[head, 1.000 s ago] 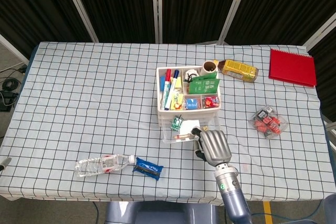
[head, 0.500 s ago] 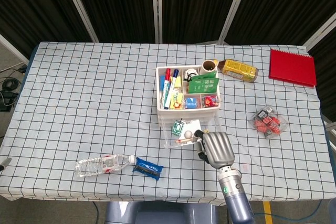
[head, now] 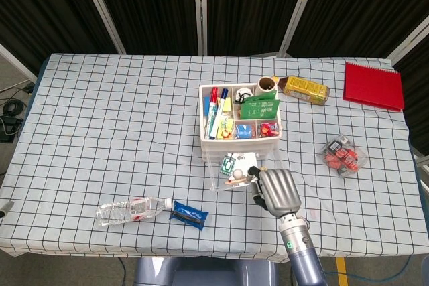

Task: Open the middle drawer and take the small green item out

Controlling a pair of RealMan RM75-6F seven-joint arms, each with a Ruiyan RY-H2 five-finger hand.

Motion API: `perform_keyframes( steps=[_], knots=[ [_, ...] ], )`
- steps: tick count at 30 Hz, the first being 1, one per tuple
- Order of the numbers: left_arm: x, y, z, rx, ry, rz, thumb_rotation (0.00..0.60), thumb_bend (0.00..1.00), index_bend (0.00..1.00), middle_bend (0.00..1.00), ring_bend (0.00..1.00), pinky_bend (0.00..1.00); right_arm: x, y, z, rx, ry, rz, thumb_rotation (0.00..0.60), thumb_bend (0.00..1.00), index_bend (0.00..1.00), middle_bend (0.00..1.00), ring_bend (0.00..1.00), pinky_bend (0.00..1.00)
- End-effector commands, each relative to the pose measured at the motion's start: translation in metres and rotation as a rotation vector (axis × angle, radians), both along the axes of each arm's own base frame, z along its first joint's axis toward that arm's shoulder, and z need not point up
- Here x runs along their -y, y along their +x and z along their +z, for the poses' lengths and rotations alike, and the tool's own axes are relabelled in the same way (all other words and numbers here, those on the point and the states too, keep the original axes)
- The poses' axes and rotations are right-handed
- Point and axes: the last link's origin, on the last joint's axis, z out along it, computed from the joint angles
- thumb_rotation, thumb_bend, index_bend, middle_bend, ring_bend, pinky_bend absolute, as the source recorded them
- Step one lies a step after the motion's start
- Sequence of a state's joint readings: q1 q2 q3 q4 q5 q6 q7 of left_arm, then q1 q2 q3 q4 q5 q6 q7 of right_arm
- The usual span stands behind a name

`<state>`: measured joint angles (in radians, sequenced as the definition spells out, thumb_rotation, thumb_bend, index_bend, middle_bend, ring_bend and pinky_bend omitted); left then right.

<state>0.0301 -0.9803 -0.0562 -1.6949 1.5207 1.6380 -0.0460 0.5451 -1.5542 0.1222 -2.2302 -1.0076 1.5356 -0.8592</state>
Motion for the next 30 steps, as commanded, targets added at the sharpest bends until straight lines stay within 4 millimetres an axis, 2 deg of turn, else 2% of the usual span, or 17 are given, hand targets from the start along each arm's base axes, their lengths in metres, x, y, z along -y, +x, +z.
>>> perform_keyframes(
  steps=[1, 9, 15, 19, 23, 30],
  knots=[
    [0.0, 0.0, 0.0, 0.001, 0.001, -0.001, 0.6, 0.05, 0.0, 0.0, 0.0, 0.0, 0.0, 0.006, 0.002, 0.016, -0.013, 0.02, 0.6, 0.43, 0.45, 0.91, 0.89, 0.75],
    [0.0, -0.001, 0.002, 0.006, 0.008, 0.002, 0.6, 0.05, 0.0, 0.0, 0.0, 0.0, 0.001, 0.027, 0.015, 0.043, -0.061, 0.074, 0.6, 0.36, 0.38, 0.9, 0.89, 0.75],
    [0.0, -0.001, 0.004, 0.011, 0.013, 0.004, 0.6, 0.05, 0.0, 0.0, 0.0, 0.0, 0.009, 0.048, 0.022, 0.025, -0.099, 0.112, 0.6, 0.2, 0.37, 0.94, 0.92, 0.75],
    [0.0, -0.002, 0.005, 0.014, 0.017, 0.005, 0.6, 0.05, 0.0, 0.0, 0.0, 0.0, 0.013, 0.058, 0.018, -0.002, -0.084, 0.125, 0.6, 0.18, 0.36, 0.99, 0.97, 0.75],
    [0.001, -0.002, 0.006, 0.019, 0.021, 0.006, 0.6, 0.05, 0.0, 0.0, 0.0, 0.0, 0.019, 0.063, 0.01, -0.035, -0.053, 0.12, 0.6, 0.17, 0.36, 1.0, 0.99, 0.75],
    [0.0, -0.004, 0.007, 0.025, 0.02, 0.01, 0.6, 0.06, 0.0, 0.0, 0.0, 0.0, 0.034, 0.066, -0.005, -0.104, -0.054, 0.127, 0.6, 0.15, 0.46, 1.0, 1.0, 0.77]
  ],
)
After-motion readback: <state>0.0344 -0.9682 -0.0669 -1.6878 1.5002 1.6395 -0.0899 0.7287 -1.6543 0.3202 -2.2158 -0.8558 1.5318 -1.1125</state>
